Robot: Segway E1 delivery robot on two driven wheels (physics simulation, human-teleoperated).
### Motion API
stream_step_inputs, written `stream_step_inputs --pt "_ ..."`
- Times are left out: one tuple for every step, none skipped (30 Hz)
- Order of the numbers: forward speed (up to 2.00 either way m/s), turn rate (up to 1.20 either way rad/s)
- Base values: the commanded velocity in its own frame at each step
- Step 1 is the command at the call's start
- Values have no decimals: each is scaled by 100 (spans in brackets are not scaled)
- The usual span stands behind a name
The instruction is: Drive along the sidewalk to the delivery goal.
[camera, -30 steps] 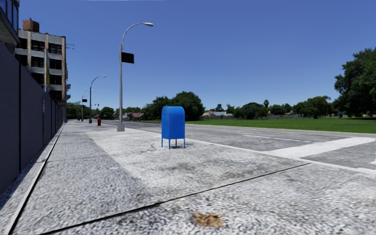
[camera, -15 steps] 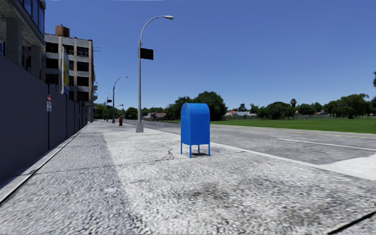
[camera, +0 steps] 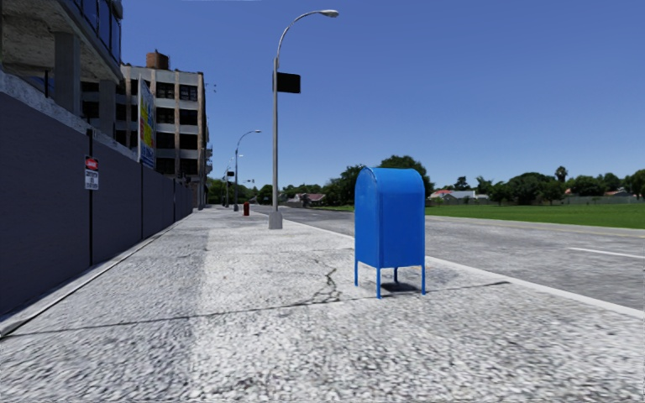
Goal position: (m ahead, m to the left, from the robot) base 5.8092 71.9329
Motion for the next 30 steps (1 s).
stream_step_inputs --pt "200 40" --pt "200 40" --pt "200 40" --pt "200 40" --pt "200 40" --pt "200 40" --pt "200 40" --pt "200 40" --pt "200 40" --pt "200 40" --pt "200 40" --pt "200 40" --pt "200 40" --pt "200 40" --pt "200 40" --pt "200 40" --pt "200 40" --pt "200 40" --pt "200 40" --pt "200 40" --pt "200 40" --pt "200 40" --pt "200 40" --pt "200 40" --pt "200 40" --pt "200 40" --pt "200 40" --pt "200 40" --pt "200 40" --pt "200 38"
